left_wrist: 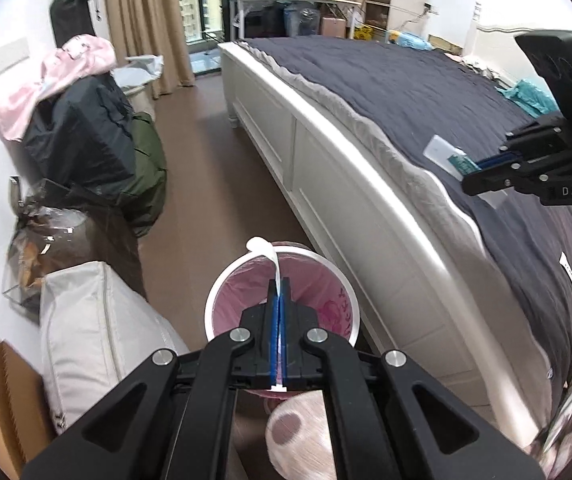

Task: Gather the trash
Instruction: 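Carry the white scrap over the bin with the left tool while the right tool carries the package, then open the left tool over the bin while the right tool opens releasing the package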

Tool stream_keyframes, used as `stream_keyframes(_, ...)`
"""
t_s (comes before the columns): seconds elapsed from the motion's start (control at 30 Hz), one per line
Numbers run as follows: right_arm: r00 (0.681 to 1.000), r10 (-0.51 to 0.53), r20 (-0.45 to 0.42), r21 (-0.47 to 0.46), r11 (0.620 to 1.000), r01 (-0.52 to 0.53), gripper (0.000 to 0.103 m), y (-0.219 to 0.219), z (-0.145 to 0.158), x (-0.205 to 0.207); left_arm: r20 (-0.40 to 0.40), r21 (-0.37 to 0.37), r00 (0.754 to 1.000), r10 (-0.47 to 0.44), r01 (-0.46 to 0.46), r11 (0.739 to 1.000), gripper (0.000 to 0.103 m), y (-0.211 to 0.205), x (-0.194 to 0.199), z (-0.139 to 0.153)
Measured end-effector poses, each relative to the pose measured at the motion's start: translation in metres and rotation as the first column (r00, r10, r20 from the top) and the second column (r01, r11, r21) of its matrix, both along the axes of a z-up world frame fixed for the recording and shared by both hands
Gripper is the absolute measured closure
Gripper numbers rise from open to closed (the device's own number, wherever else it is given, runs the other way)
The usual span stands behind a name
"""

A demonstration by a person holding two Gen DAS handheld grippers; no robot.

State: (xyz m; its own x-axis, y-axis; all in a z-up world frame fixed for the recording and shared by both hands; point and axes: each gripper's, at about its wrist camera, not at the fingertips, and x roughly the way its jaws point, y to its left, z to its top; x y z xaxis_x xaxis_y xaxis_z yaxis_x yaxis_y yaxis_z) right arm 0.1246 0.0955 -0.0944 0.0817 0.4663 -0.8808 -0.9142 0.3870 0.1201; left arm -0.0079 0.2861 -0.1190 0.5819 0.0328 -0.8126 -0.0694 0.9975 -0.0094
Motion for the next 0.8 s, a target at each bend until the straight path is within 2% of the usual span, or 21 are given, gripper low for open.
stream_keyframes(0.27, 0.994, 0.108, -0.012, -0.071, 0.992, -0.108, 0.097, 0.054, -0.034, 0.011, -0.038, -0.039, 0.996, -0.085, 0.084, 0.996, 0.103, 0.027, 0.026, -0.048)
stream_keyframes(0.57, 0.991, 0.118, -0.069, -0.147, 0.981, -0.127, 0.097, 0.092, -0.083, 0.028, -0.106, -0.105, 0.986, -0.126, 0.115, 0.988, 0.103, 0.044, 0.053, -0.111)
stream_keyframes(0.8, 0.98, 0.183, -0.076, -0.153, 0.969, -0.193, 0.096, 0.11, -0.103, 0.031, -0.128, -0.144, 0.975, -0.181, 0.163, 0.976, 0.103, 0.05, 0.063, -0.13)
